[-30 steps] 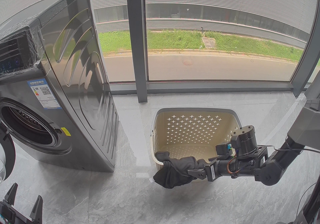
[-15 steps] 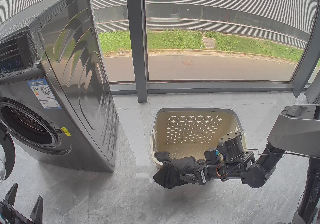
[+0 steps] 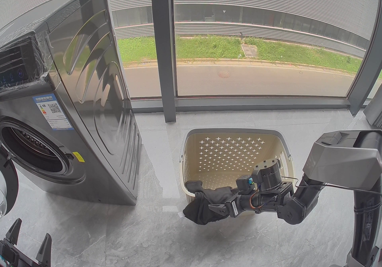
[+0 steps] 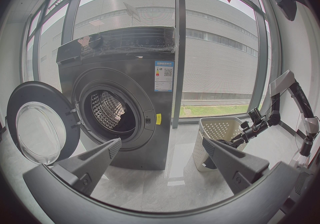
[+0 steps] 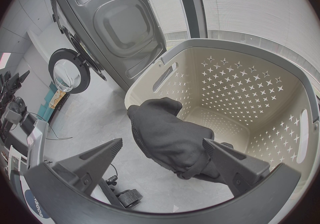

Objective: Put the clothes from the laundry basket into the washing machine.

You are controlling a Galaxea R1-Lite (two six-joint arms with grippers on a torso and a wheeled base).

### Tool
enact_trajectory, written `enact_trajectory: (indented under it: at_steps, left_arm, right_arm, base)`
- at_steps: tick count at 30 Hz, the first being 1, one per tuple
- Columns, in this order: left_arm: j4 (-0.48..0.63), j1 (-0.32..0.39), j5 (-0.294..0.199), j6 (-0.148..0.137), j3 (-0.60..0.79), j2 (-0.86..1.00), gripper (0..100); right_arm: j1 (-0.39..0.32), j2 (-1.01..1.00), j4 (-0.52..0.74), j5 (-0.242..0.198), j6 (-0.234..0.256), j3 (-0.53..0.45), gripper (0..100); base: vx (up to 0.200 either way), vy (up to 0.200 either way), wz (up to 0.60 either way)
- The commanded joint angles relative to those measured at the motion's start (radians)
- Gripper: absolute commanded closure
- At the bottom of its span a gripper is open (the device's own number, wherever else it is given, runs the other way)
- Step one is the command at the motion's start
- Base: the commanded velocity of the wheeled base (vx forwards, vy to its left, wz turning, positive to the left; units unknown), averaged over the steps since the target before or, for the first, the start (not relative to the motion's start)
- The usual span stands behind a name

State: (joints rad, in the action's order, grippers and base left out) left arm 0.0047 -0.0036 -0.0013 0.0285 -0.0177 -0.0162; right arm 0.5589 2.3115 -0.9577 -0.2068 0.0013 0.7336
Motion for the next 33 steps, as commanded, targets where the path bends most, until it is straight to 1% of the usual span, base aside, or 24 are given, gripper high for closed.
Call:
enact_trajectory:
  at_steps: [1,8,13,14,23,26,27,30,33]
  left_arm:
    - [0.000,-0.001,0.000,0.001,0.013,0.015,0]
    - [0.000,-0.001,0.000,0.001,0.013,0.015,0]
    - [0.000,-0.001,0.000,0.001,0.013,0.015,0]
    - [0.000,-0.001,0.000,0.001,0.013,0.015,0]
    - [0.000,-0.001,0.000,0.001,0.013,0.015,0]
    - [0.000,-0.001,0.000,0.001,0.013,0.015,0]
    - [0.000,-0.001,0.000,0.001,0.013,0.015,0]
    - [0.000,-0.001,0.000,0.001,0.013,0.015,0]
    - [0.000,-0.001,0.000,0.001,0.013,0.015,0]
  right_arm:
    - [-0.002,0.028,-0.001,0.000,0.000,0.015,0]
    - [-0.004,0.062,-0.004,0.000,-0.001,0.020,0]
    - [0.001,0.075,-0.036,0.000,0.000,0.029,0]
    - [0.001,0.078,-0.041,0.000,0.000,0.029,100]
    - [0.004,0.059,-0.039,-0.002,0.002,0.018,100]
    - [0.006,0.040,-0.044,-0.002,0.008,-0.011,100]
    - [0.006,0.037,-0.067,-0.002,0.009,-0.037,100]
    - [0.006,0.020,-0.127,-0.002,0.009,-0.074,100]
    - [-0.001,-0.038,-0.148,-0.002,0.017,-0.118,100]
  base:
    - [0.000,0.000,0.00]
    - [0.000,0.000,0.00]
    - [0.000,0.000,0.00]
    - [0.000,0.000,0.00]
    - [0.000,0.000,0.00]
    - [0.000,0.000,0.00]
    - [0.000,0.000,0.00]
    - [0.000,0.000,0.00]
    - [0.000,0.000,0.00]
